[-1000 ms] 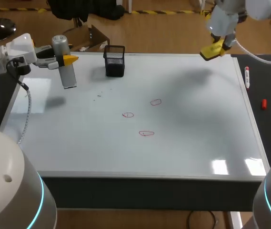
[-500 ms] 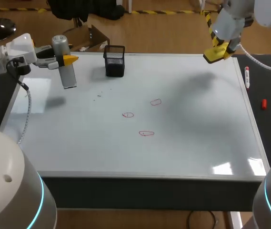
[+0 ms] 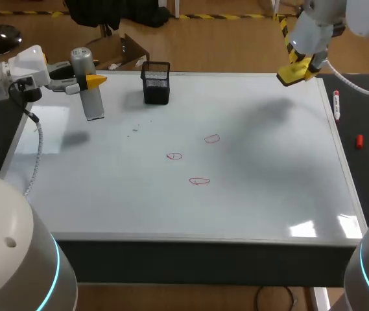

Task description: Pick up the inspection probe, press it on each red-marked spot on the whiteboard one by one, put down the probe, pick up the eraser, and wipe off all the red marks.

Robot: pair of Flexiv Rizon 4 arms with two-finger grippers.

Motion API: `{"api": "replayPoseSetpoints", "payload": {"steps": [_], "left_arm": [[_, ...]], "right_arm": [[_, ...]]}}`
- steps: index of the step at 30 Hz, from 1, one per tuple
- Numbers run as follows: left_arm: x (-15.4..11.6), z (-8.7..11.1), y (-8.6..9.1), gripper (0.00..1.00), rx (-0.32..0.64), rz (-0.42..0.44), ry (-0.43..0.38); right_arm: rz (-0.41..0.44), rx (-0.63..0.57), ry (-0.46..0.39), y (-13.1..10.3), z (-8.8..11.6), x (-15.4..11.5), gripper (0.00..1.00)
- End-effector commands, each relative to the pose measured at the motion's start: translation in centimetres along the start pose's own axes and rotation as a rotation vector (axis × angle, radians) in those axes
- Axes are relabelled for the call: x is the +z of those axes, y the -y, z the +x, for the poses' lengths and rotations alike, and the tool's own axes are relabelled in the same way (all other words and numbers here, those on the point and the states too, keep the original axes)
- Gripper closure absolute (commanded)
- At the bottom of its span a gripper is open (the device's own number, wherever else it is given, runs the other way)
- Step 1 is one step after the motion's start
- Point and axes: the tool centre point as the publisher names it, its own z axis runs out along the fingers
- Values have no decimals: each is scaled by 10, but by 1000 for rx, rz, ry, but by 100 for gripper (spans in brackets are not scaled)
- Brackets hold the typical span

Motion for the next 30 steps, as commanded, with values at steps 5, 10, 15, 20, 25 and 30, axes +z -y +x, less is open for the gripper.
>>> {"api": "replayPoseSetpoints", "payload": {"steps": [5,10,15,20,25,30], "left_arm": [[3,8,2,100,19,-1,-18],[13,31,3,100,15,30,-73],[28,60,4,100,8,59,-133],[49,88,0,100,4,65,-209],[73,114,-6,100,-10,63,-290],[92,136,-12,100,-12,72,-353]], "right_arm": [[2,-1,-3,0,0,-1,100],[2,-1,-3,0,0,-1,100],[2,-1,-3,0,0,-1,100],[2,-1,-3,0,0,-1,100],[2,-1,-3,0,0,-1,100],[2,-1,-3,0,0,-1,100]]}}
